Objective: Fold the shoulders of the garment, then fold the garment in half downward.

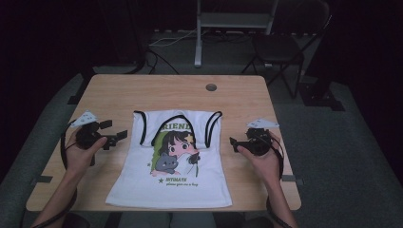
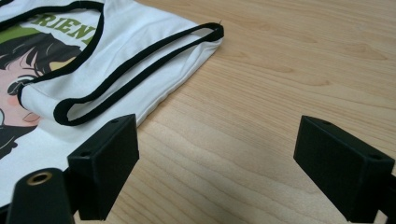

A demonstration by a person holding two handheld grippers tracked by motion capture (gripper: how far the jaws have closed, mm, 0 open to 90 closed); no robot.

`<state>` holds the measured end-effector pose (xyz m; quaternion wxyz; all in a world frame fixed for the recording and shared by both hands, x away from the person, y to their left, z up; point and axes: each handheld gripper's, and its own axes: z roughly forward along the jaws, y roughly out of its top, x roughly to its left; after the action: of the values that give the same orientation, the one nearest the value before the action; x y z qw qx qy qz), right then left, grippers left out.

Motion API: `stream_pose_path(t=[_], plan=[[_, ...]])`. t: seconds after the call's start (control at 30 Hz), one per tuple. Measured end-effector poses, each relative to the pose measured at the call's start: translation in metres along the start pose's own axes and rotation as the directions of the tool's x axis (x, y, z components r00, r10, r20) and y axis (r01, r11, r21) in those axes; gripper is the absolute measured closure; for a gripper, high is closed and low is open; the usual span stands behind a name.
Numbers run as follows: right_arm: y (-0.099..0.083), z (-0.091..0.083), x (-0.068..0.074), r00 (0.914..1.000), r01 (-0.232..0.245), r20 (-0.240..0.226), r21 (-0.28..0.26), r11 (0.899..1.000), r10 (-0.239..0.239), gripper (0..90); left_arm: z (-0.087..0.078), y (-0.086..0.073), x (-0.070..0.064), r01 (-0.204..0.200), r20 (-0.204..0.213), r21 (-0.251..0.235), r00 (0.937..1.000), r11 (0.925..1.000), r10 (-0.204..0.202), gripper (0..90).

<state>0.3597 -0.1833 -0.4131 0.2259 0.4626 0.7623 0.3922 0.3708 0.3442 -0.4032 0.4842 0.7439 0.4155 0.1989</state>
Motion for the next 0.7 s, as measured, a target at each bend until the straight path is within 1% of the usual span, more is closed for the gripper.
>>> stream_pose_path(t=[0.2,0.37,0.47,0.57,0.67,0.7], plan=[[-0.001,-0.001,0.000,1.0000,-0.004,0.001,-0.003,1.000,0.004,13.4,-0.002,-0.001,0.002,0.000,-0.007,0.001,1.0000,1.0000,0.000,10.4],[-0.002,-0.001,0.000,1.0000,-0.004,-0.001,0.000,1.000,0.004,13.4,-0.001,0.000,0.002,-0.001,-0.002,-0.001,1.0000,1.0000,0.001,10.4],[0.000,0.000,0.000,1.0000,-0.006,-0.006,0.004,1.000,0.006,13.4,0.001,0.001,0.005,0.000,-0.002,0.013,1.0000,0.9999,0.000,10.4],[0.008,0.005,-0.003,0.9999,-0.003,-0.013,0.017,1.000,0.003,13.4,0.007,0.005,0.011,0.010,-0.006,0.027,0.9999,0.9996,-0.010,10.4],[0.019,0.013,-0.009,0.9997,-0.003,-0.023,0.045,0.999,0.004,13.4,0.020,0.014,0.023,0.025,-0.005,0.065,0.9997,0.9976,-0.025,10.4],[0.023,0.017,-0.011,0.9996,-0.001,-0.027,0.055,0.998,0.003,13.4,0.026,0.017,0.029,0.035,-0.006,0.088,0.9994,0.9955,-0.034,10.4]])
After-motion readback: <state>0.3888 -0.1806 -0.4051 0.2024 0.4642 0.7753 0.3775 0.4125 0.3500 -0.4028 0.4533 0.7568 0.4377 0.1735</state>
